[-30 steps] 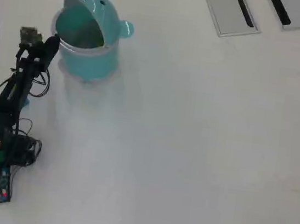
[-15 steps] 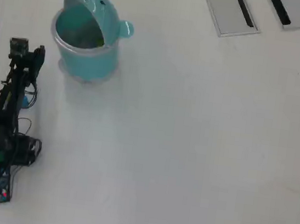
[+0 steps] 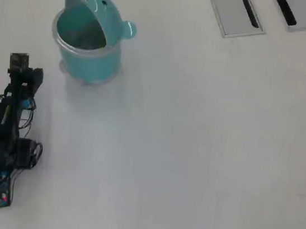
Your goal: Grasp RGB lego blocks and put them in the bin one by one.
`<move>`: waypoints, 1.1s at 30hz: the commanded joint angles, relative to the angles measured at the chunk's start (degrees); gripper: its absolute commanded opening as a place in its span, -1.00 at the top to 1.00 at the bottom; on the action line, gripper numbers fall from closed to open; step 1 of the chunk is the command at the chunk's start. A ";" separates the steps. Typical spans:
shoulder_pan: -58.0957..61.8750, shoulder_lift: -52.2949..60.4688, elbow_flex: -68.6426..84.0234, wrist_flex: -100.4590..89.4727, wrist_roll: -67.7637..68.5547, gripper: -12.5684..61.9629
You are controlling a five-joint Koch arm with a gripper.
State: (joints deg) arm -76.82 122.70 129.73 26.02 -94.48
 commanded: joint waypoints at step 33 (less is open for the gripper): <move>-12.92 -0.53 20.48 -6.33 -0.88 -0.04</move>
State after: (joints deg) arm -89.21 122.43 151.26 23.03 -94.92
